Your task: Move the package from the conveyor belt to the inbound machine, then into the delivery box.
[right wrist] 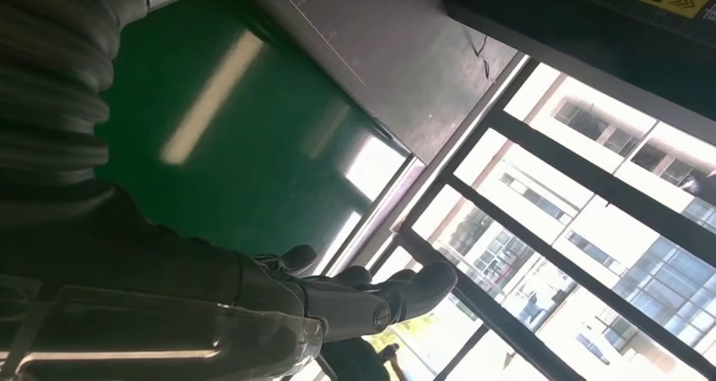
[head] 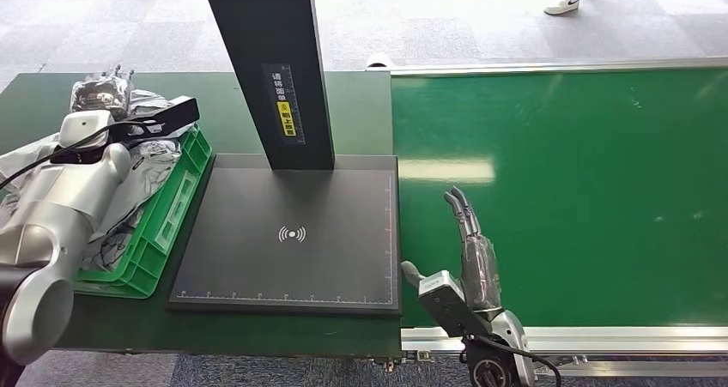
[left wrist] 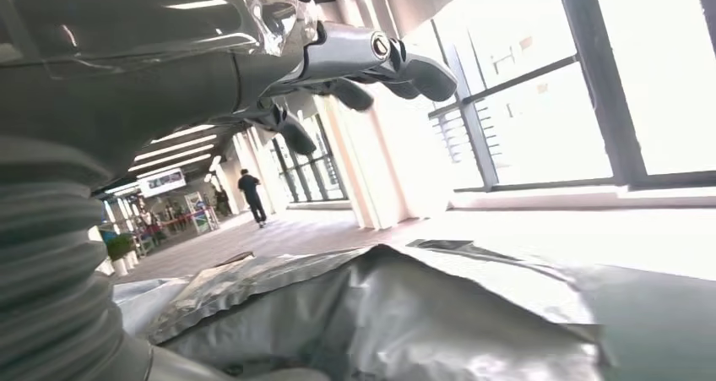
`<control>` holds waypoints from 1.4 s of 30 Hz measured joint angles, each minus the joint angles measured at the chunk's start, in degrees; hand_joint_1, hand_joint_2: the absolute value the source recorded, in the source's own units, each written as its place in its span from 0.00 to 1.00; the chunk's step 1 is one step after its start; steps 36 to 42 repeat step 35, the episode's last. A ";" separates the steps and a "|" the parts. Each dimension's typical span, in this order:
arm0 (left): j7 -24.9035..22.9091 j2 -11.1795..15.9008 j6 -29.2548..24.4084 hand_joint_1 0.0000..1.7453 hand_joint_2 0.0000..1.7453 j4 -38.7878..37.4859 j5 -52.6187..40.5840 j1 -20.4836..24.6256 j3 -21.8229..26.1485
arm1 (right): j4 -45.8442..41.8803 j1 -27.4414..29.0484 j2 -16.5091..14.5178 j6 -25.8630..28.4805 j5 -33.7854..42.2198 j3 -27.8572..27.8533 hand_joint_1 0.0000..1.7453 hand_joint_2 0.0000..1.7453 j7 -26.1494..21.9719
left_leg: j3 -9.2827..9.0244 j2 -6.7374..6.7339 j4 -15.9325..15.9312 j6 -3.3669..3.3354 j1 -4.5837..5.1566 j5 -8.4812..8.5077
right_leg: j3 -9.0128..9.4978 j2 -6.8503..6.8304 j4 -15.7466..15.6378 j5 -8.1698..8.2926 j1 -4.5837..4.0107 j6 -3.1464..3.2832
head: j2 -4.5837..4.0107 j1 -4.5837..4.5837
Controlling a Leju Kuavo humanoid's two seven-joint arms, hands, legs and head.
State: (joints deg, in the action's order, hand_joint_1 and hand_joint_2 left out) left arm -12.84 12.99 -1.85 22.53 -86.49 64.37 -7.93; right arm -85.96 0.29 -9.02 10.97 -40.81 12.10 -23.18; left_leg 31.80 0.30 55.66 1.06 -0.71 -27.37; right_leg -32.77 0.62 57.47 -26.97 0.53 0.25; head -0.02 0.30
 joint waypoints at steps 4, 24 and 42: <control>0.11 -0.99 -0.33 0.00 1.00 0.35 0.23 0.08 0.03 | 0.00 0.00 -0.17 0.00 -0.09 -0.19 0.00 1.00 0.03 | -0.01 0.00 0.00 0.00 -0.01 0.00 | -0.01 0.00 0.00 0.00 -0.01 0.00 | 0.01 0.01; 28.54 -8.06 0.06 0.00 1.00 13.92 42.29 -6.74 11.28 | 0.02 -0.51 -0.35 0.04 0.19 -0.74 0.00 1.00 0.05 | 0.01 -0.02 0.02 -0.01 0.00 -0.01 | 0.00 0.02 0.00 0.00 0.01 -0.01 | 0.02 0.01; 31.51 -9.64 1.46 0.00 1.00 37.03 65.80 -21.27 10.08 | 0.02 -1.09 -0.31 0.32 0.75 -0.80 0.00 1.00 0.39 | 0.04 0.03 0.01 -0.03 0.00 -0.02 | 0.01 -0.03 -0.01 0.00 0.00 -0.01 | 0.02 0.00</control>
